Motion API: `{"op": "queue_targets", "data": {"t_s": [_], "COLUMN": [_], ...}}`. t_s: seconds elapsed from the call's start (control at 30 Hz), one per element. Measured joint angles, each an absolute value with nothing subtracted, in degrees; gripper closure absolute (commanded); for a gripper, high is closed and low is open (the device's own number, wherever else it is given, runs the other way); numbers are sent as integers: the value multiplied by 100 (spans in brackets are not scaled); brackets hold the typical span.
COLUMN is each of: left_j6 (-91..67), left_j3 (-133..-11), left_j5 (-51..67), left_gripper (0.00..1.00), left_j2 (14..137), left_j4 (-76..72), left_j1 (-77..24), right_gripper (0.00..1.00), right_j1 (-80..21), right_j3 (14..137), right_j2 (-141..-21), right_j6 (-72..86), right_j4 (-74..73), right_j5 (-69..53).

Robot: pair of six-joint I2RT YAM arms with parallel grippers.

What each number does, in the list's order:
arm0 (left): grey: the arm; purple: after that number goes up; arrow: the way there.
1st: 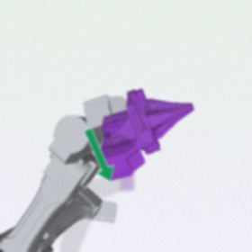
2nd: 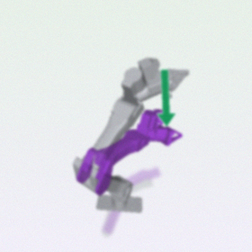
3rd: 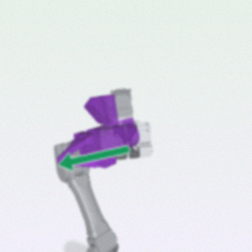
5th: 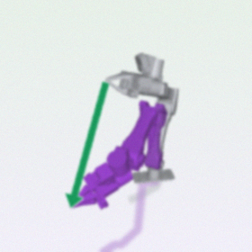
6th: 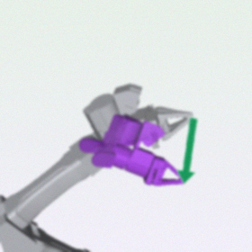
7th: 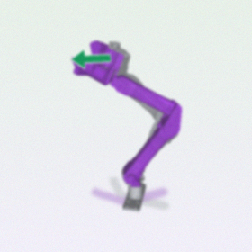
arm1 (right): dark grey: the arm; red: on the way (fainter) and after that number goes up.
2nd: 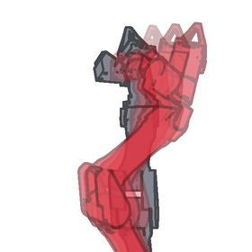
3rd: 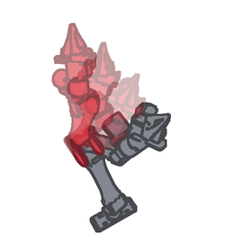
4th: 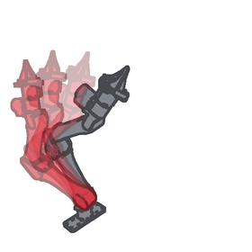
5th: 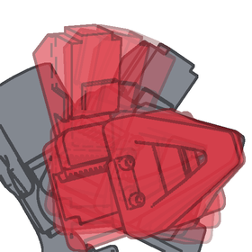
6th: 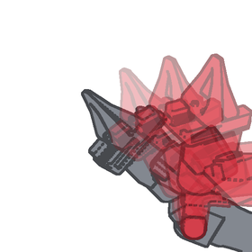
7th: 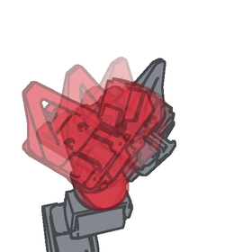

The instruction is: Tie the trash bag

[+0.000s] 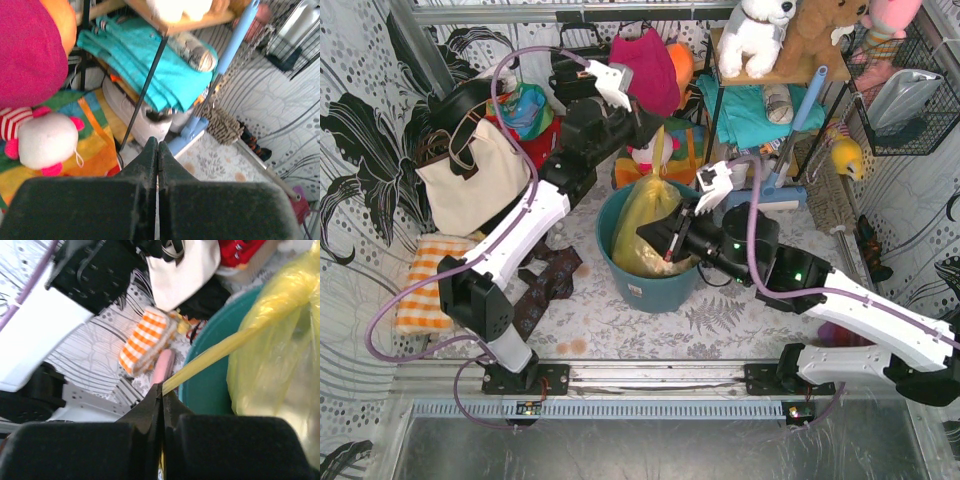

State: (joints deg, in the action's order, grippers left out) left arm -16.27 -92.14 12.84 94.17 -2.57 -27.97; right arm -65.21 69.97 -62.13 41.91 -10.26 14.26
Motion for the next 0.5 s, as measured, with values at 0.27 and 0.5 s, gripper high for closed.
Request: {"op": "queue_targets", "data": {"t_s": [0.27, 0.5], "left_j6": [-1575, -1529], "left_j3": [-9292, -8460], "left_j5": [1061, 939], "left_gripper": [100, 100], "left_j2": [9454, 9660], "left_j4": [-336, -228], "left_j1": [-2797, -2797], "right_gripper": [100, 100], "right_j1": [-6523, -6521], "right_j3": [6694, 5791], "right_j2": [-5769, -5509], "right_j6": [4136, 4431], "right_j4": [-958, -952], "right_j5": [1192, 1052]}}
